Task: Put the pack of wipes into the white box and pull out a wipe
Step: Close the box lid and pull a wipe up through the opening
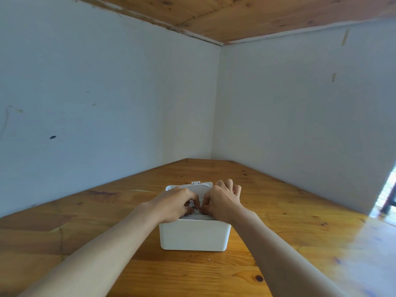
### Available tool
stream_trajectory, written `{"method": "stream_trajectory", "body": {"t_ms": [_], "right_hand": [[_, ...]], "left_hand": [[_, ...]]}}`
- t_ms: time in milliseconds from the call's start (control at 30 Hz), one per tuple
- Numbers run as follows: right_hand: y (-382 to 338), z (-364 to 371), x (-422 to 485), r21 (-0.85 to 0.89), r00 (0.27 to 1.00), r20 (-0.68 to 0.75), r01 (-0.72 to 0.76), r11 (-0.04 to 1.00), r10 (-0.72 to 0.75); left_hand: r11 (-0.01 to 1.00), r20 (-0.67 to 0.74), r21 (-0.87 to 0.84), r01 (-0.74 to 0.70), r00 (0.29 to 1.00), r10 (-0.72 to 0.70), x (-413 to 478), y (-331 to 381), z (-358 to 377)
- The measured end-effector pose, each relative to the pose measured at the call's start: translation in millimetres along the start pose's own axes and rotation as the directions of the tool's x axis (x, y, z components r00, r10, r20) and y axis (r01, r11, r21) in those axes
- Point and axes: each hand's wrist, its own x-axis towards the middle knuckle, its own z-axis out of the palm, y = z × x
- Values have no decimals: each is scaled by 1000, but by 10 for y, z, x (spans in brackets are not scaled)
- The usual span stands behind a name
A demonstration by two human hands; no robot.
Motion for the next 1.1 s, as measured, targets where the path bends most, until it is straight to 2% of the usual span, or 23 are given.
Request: {"method": "stream_trajectory", "body": {"t_ms": [300,533,700,867,1000,1100], "right_hand": [[37,20,-16,-61,999,-12,46,997,-47],[38,17,-51,-76,975,-154,147,986,-157],[34,6,-76,-80,955,-215,192,978,-205],[43,-3,-84,-57,955,-204,209,976,-217],[42,12,-64,2,962,-190,200,980,-196],[53,28,-38,3,969,-163,189,982,-186]], "left_hand": [[1000,-29,-7,19,999,-19,27,-44,39],[990,-17,-126,70,997,-73,96,50,61],[981,-109,-187,50,992,-71,130,44,130],[974,-184,-226,18,981,-61,109,38,119],[948,-280,-318,-25,957,-69,91,38,91],[933,-269,-358,-30,961,-72,67,46,93]]}}
